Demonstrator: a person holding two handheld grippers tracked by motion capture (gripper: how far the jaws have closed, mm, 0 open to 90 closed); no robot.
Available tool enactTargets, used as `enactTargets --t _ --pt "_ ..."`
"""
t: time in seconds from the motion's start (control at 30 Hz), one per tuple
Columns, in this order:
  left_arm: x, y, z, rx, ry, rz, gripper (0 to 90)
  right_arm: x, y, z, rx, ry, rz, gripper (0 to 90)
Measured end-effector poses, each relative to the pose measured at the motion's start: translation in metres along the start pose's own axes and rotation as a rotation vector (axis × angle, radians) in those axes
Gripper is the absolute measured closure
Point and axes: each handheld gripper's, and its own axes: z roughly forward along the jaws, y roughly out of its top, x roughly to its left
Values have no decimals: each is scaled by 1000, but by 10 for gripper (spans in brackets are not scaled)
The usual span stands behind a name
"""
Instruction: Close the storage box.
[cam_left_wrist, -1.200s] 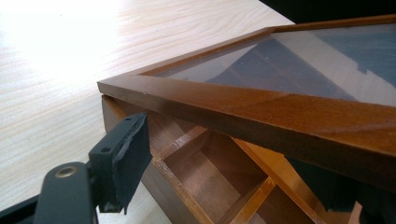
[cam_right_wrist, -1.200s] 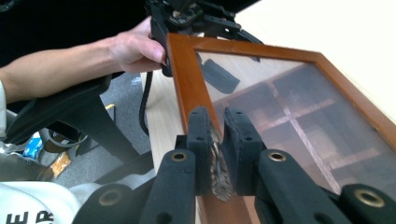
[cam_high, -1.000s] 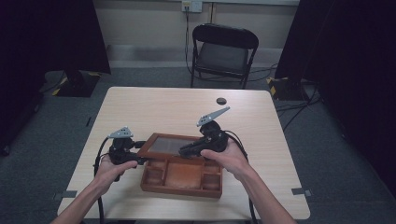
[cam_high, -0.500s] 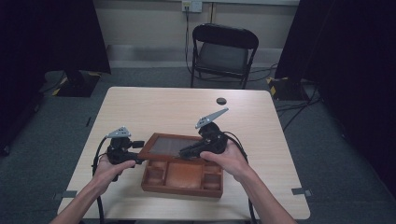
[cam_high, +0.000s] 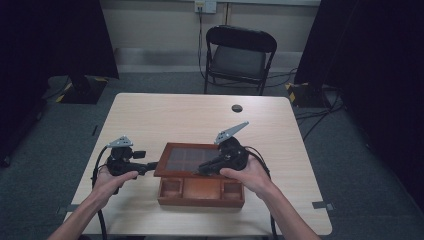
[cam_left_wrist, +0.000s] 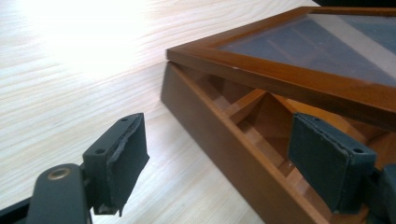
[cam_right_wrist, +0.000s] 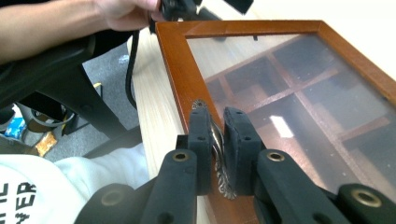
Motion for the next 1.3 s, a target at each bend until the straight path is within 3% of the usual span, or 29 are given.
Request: enactTargets --t 0.37,1.3 --pt "7 0 -2 -13 4 -23 198 8 -11 11 29 -27 -23 820" --pt "12 -3 -2 -14 17 -46 198 7 -44 53 150 -34 -45 825"
